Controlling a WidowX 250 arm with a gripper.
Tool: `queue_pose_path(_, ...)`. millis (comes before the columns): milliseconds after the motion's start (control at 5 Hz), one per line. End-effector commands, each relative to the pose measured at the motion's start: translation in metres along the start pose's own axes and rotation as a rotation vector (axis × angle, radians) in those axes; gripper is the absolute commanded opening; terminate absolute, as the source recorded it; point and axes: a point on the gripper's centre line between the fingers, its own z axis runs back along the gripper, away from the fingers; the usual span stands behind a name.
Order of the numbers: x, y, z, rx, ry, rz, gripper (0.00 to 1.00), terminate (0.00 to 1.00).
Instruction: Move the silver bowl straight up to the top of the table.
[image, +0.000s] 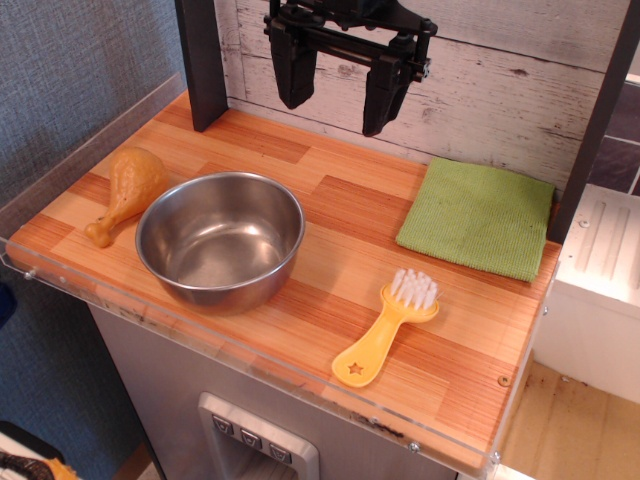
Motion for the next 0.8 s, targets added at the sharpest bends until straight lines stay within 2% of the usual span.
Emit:
queue_pose_path(0,0.000,0.000,0.000,0.000,0.000,0.000,1.00,0.00)
queue_pose_path(400,-0.056,0.022,-0.041,0.052,0.011,0.007,1.00,0.00)
queue_pose_path(600,-0.063,0.021,-0.062,0.057,0.017,-0.003,1.00,0.00)
